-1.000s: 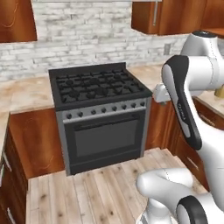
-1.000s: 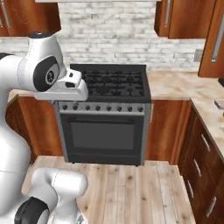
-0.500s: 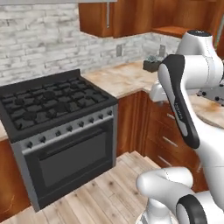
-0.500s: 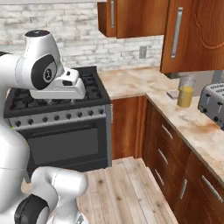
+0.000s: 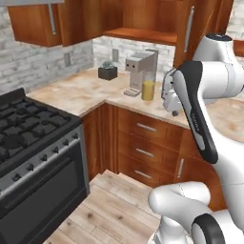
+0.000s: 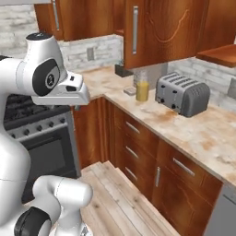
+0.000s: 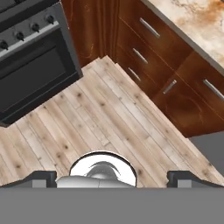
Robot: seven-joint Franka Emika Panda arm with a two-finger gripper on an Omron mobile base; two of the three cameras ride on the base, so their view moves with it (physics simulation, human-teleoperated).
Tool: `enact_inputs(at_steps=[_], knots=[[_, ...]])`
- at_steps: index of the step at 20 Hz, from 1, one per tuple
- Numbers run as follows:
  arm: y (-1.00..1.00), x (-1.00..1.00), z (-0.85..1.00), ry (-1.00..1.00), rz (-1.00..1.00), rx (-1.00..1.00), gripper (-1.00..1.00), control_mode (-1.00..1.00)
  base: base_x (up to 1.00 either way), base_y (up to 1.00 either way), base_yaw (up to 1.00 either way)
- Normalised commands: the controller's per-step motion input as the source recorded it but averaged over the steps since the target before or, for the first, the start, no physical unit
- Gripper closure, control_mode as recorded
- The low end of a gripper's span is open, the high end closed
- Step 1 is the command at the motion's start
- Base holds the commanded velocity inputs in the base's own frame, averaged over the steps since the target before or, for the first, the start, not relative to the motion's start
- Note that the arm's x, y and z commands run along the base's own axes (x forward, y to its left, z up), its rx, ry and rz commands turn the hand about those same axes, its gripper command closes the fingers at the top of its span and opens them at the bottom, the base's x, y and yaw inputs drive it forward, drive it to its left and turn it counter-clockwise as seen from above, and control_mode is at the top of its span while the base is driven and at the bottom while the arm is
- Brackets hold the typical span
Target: There is a tray on the dining counter. Grab the cup, mug, and pitcher and place them on the tray. The pitcher may be placed next to the tray if it cannot fit the tray.
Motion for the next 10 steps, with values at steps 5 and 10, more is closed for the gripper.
enact_inputs(at_steps=[5, 10], knots=[[0.0, 0.0, 0.0, 0.0, 0.0, 0.0, -1.0, 1.0, 0.15, 0.35, -0.46], [0.0, 0.0, 0.0, 0.0, 0.0, 0.0, -1.0, 1.0, 0.26, 0.42, -0.41]])
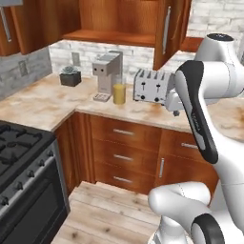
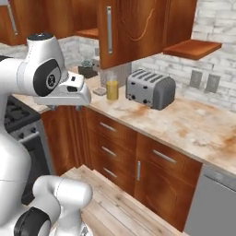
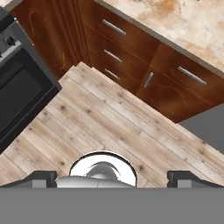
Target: There is a tray on the dining counter. Grab the cup, mug, and pitcher and place them on the tray. The pitcher may be placed next to the tray if it cannot fit the tray.
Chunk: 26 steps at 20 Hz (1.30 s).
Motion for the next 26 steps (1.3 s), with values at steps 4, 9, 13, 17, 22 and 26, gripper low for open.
enact_inputs(at_steps=[4, 9, 13, 17, 22, 26], knots=[[0.0, 0.0, 0.0, 0.0, 0.0, 0.0, -1.0, 1.0, 0.38, 0.47, -0.42], [0.0, 0.0, 0.0, 0.0, 0.0, 0.0, -1.0, 1.0, 0.25, 0.38, -0.38], [0.0, 0.0, 0.0, 0.0, 0.0, 0.0, -1.0, 1.0, 0.27, 0.31, -0.36], [0.0, 0.0, 0.0, 0.0, 0.0, 0.0, -1.0, 1.0, 0.38, 0.28, -0.33], [0.0, 0.0, 0.0, 0.0, 0.0, 0.0, -1.0, 1.0, 0.45, 0.26, -0.22], [0.0, 0.0, 0.0, 0.0, 0.0, 0.0, -1.0, 1.0, 0.68, 0.53, -0.06]])
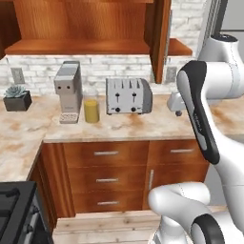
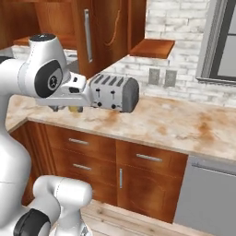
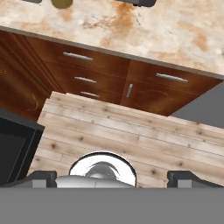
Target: There is a tray on the dining counter. Grab the cup, mug, and pitcher and place them on the tray. The pitcher may be placed next to the tray if it cannot fit the tray.
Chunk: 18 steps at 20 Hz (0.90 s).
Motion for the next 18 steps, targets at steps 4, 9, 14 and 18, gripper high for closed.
enact_inputs(at_steps=[4, 9, 14, 18], knots=[[0.0, 0.0, 0.0, 0.0, 0.0, 0.0, -1.0, 1.0, 0.43, 0.59, 0.0], [0.0, 0.0, 0.0, 0.0, 0.0, 0.0, -1.0, 1.0, 0.23, 0.53, 0.0], [0.0, 0.0, 0.0, 0.0, 0.0, 0.0, -1.0, 1.0, 0.21, 0.27, 0.0], [0.0, 0.0, 0.0, 0.0, 0.0, 0.0, -1.0, 1.0, 0.58, 0.02, -0.02]])
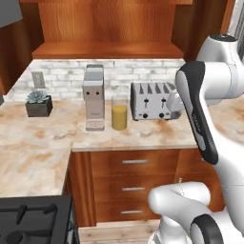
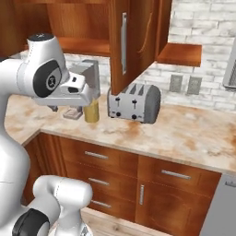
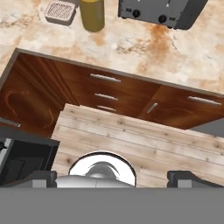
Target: There is a tray on the dining counter. Grab the cup, mug, and pitcher and place them on the tray. The pitcher may be placed next to the tray if it cannot fit the tray.
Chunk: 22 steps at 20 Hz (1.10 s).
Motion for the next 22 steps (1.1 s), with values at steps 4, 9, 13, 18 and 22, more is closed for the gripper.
enact_inputs(at_steps=[4, 9, 13, 18, 22], knots=[[0.0, 0.0, 0.0, 0.0, 0.0, 0.0, -1.0, 1.0, 0.59, 0.09, 0.0], [0.0, 0.0, 0.0, 0.0, 0.0, 0.0, -1.0, 1.0, 0.42, 0.19, 0.0], [0.0, 0.0, 0.0, 0.0, 0.0, 0.0, -1.0, 1.0, 0.22, 0.26, 0.0], [0.0, 0.0, 0.0, 0.0, 0.0, 0.0, -1.0, 1.0, 0.17, 0.27, 0.0], [0.0, 0.0, 0.0, 0.0, 0.0, 0.0, -1.0, 1.0, 0.39, 0.24, 0.0]])
